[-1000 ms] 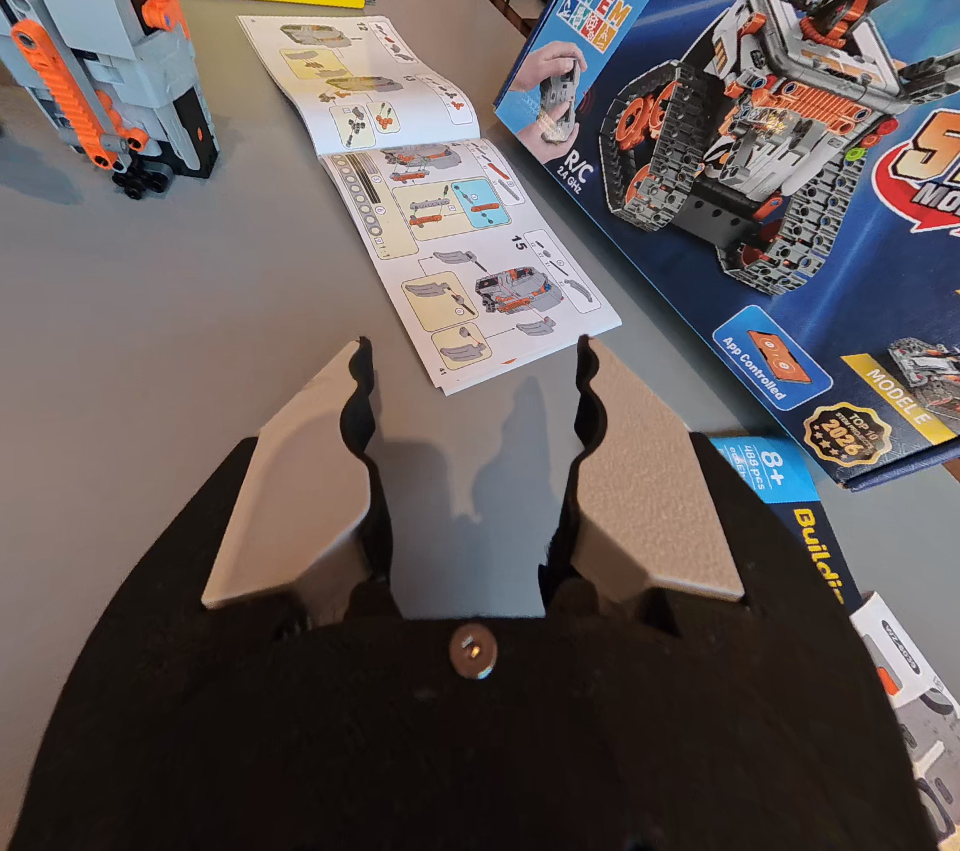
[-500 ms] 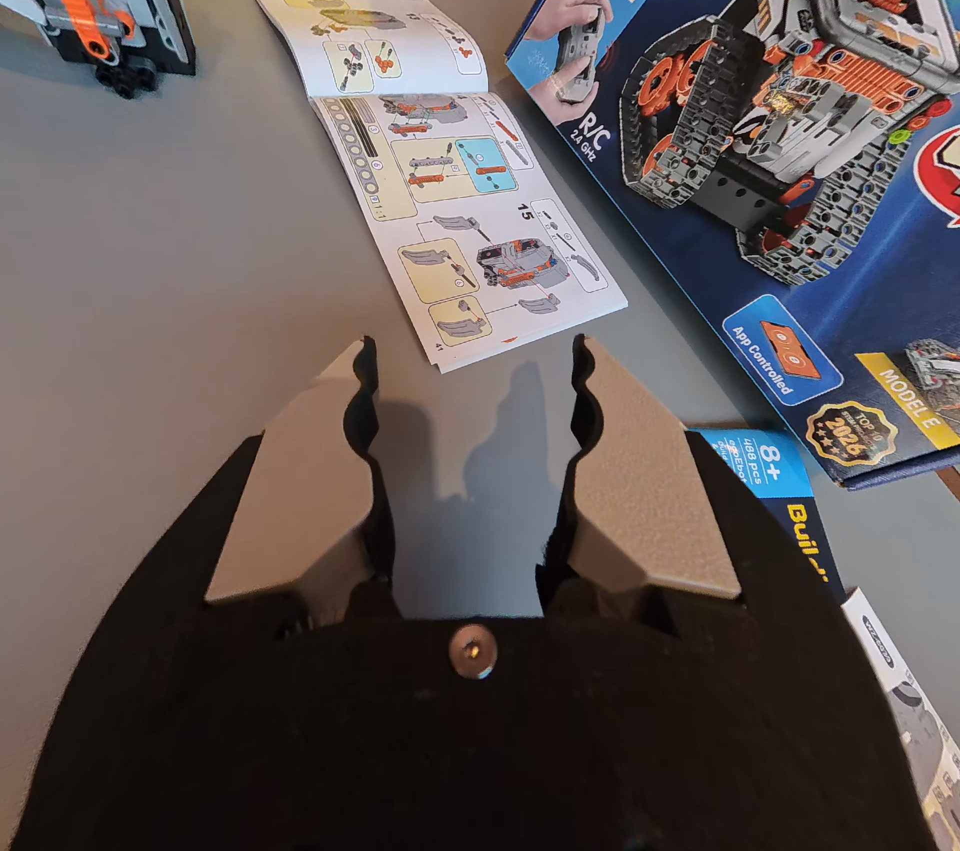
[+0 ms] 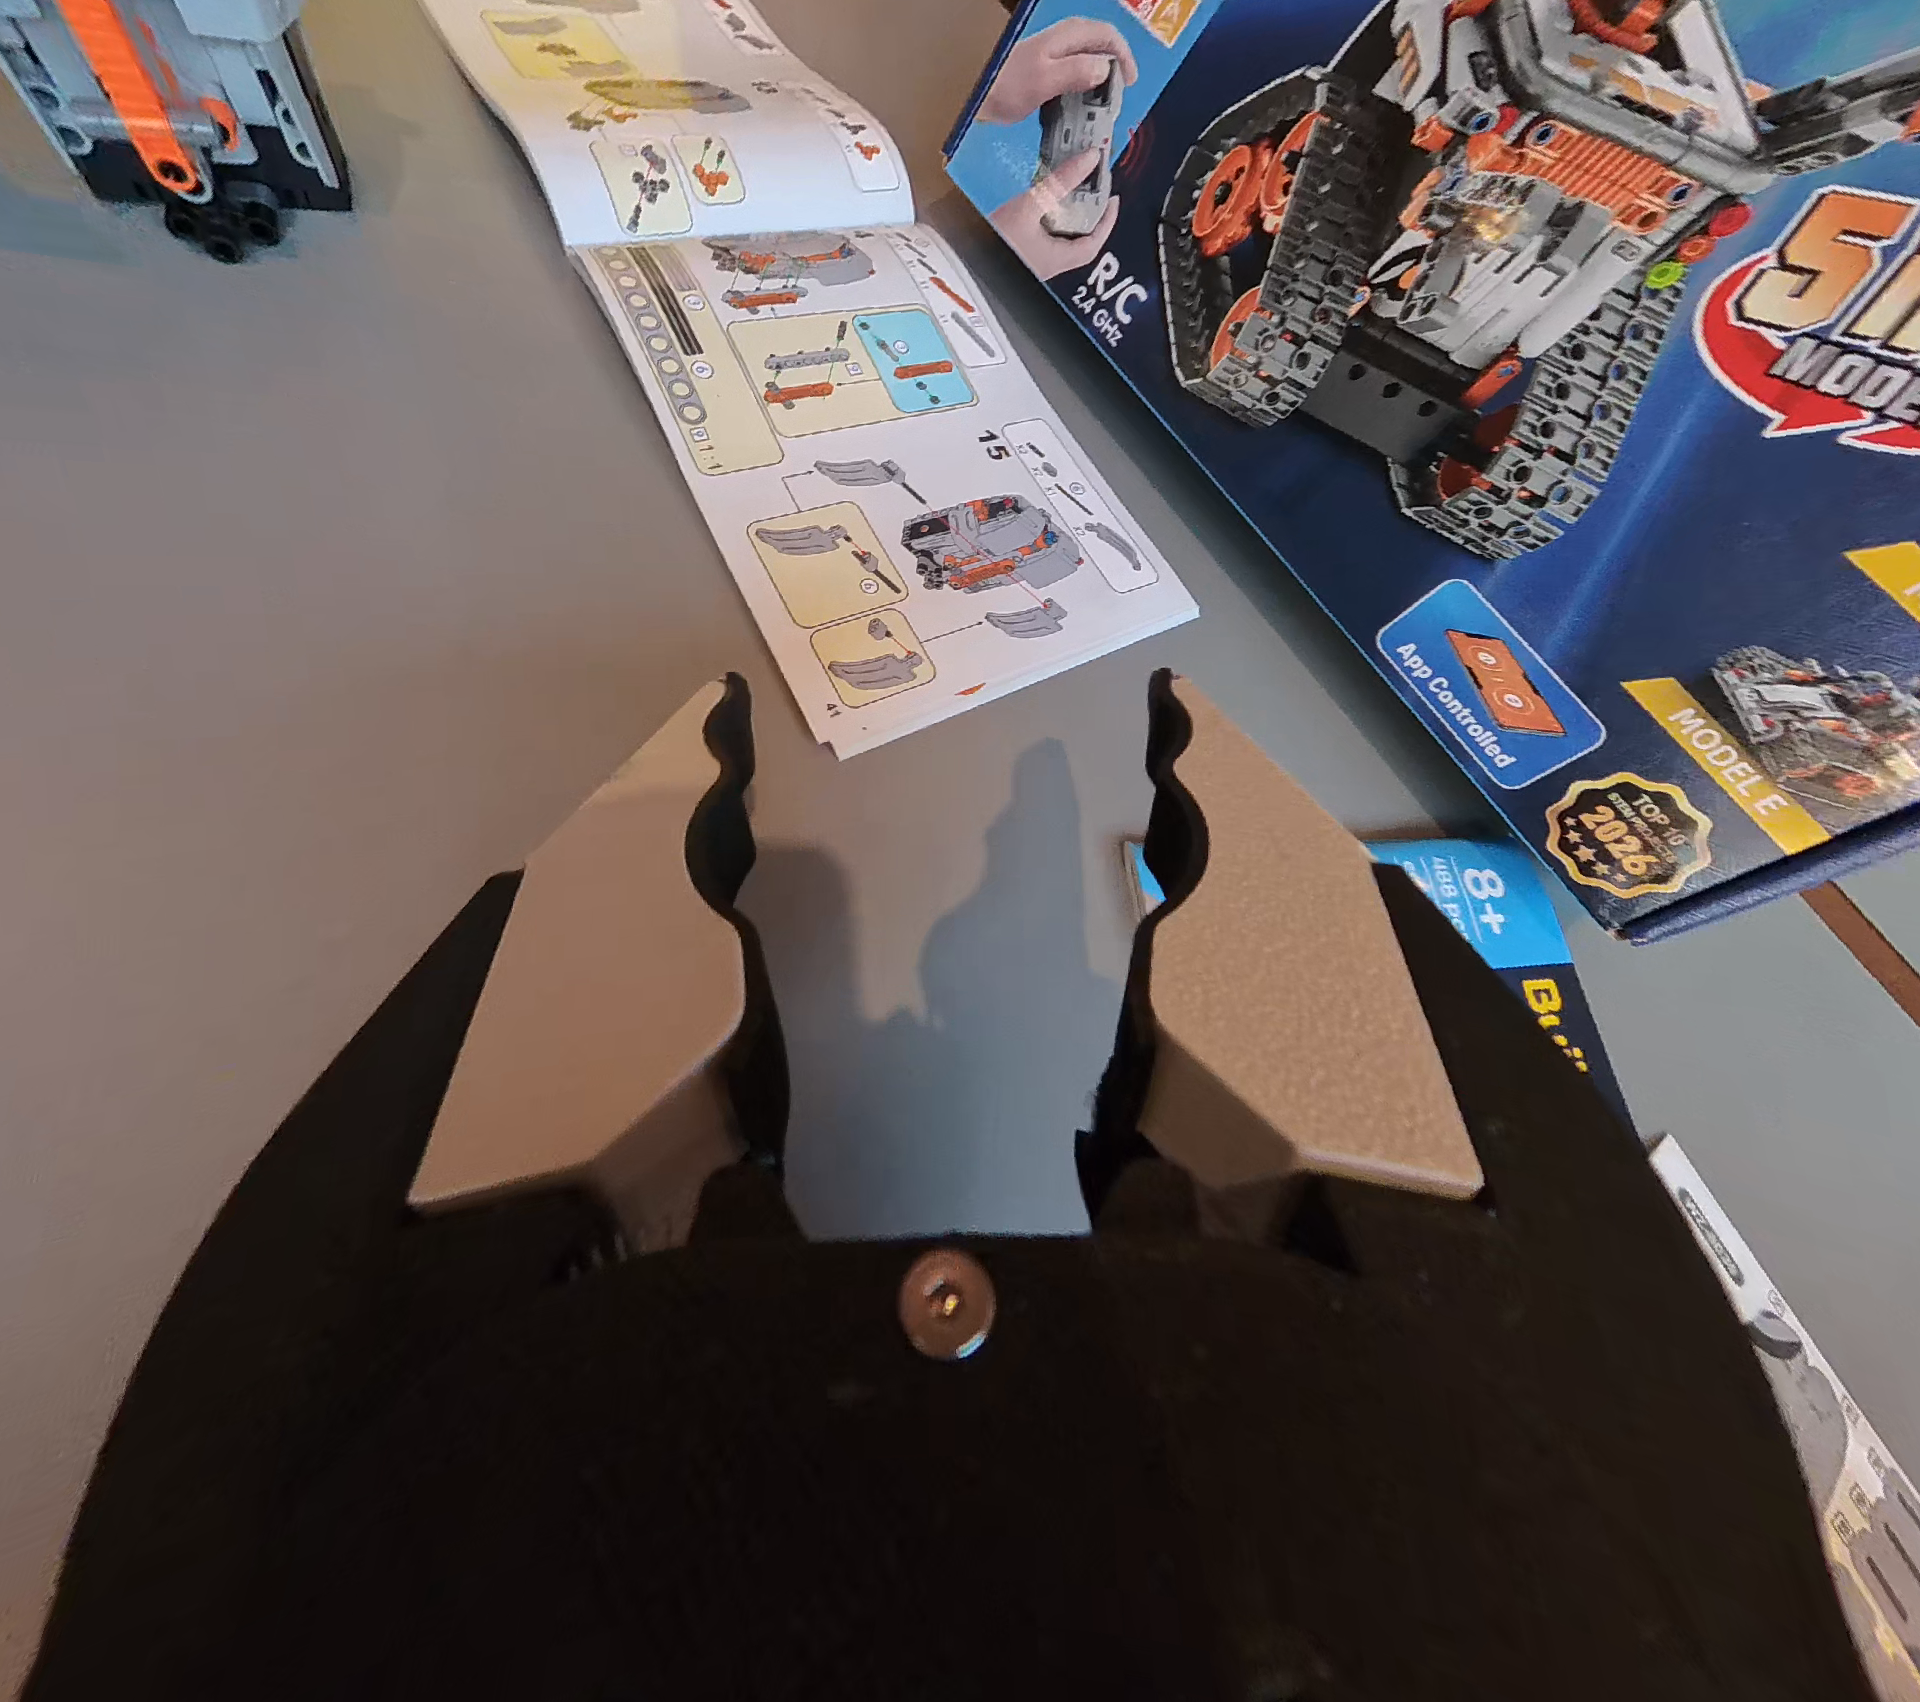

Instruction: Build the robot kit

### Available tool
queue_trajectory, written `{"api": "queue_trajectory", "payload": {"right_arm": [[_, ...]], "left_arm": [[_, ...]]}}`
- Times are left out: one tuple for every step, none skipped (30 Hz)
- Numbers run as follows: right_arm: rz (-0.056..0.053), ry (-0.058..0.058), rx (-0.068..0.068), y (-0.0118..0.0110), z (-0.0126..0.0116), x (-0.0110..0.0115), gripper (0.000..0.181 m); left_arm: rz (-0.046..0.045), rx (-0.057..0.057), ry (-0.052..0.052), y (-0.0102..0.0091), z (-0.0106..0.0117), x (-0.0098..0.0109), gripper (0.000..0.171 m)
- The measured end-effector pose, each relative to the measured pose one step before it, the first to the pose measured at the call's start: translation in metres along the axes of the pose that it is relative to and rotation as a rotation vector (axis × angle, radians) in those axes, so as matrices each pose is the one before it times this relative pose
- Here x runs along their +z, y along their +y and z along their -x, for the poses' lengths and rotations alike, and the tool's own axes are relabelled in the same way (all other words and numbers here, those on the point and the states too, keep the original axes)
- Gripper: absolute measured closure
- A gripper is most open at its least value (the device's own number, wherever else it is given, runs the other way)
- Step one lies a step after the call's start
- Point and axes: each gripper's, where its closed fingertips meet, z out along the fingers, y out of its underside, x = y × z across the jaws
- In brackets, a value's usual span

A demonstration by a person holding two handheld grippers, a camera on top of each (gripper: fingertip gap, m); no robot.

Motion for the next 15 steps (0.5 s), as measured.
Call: {"api": "queue_trajectory", "payload": {"right_arm": [[-0.0081,0.0052,0.0080,-0.00131,-0.00192,-0.00116,0.106],[-0.0109,0.0070,0.0059,-0.00157,-0.00206,-0.00140,0.106],[-0.0136,0.0087,0.0049,-0.00217,-0.00235,-0.00153,0.106],[-0.0169,0.0072,0.0050,-0.00275,-0.00211,-0.00186,0.106],[-0.0222,0.0108,0.0054,-0.00376,-0.00283,-0.00238,0.106],[-0.0264,0.0119,0.0076,-0.00472,-0.00319,-0.00276,0.106],[-0.0305,0.0111,0.0119,-0.00558,-0.00347,-0.00330,0.106],[-0.0354,0.0158,0.0152,-0.00648,-0.00434,-0.00377,0.105],[-0.0366,0.0174,0.0157,-0.00682,-0.00489,-0.00401,0.105],[-0.0360,0.0182,0.0140,-0.00680,-0.00500,-0.00415,0.105],[-0.0354,0.0168,0.0104,-0.00680,-0.00481,-0.00430,0.106],[-0.0326,0.0167,0.0049,-0.00624,-0.00452,-0.00422,0.110],[-0.0262,0.0103,0.0013,-0.00538,-0.00330,-0.00395,0.118],[-0.0202,0.0062,-0.0030,-0.00476,-0.00229,-0.00411,0.131],[-0.0288,0.0260,-0.0099,-0.00602,-0.00462,-0.00443,0.143]], "left_arm": [[0.00088,0.0130,0.0066,0.00008,-0.00250,0.00010,0.082],[0.00074,0.0106,0.0049,-0.00003,-0.00199,0.00006,0.081],[-0.00383,0.0071,0.0029,-0.00084,-0.00135,-0.00041,0.079],[-0.01083,0.0034,0.0037,-0.00194,-0.00114,-0.00126,0.078],[-0.01596,-0.0009,0.0053,-0.00253,-0.00121,-0.00183,0.078],[-0.02032,-0.0038,0.0080,-0.00314,-0.00125,-0.00232,0.078],[-0.02330,-0.0040,0.0076,-0.00342,-0.00104,-0.00268,0.077],[-0.02239,-0.0023,0.0051,-0.00316,-0.00049,-0.00255,0.077],[-0.01841,-0.0003,0.0043,-0.00251,-0.00039,-0.00210,0.075],[-0.01406,0.0003,0.0031,-0.00185,-0.00020,-0.00152,0.073],[-0.01592,0.0023,0.0043,-0.00231,-0.00057,-0.00137,0.071],[-0.02175,0.0067,0.0066,-0.00342,-0.00111,-0.00153,0.069],[-0.02554,0.0099,0.0028,-0.00418,-0.00057,-0.00171,0.067],[-0.02433,0.0113,-0.0029,-0.00386,0.00034,-0.00156,0.066],[-0.01964,0.0107,-0.0030,-0.00300,0.00073,-0.00114,0.066]]}}
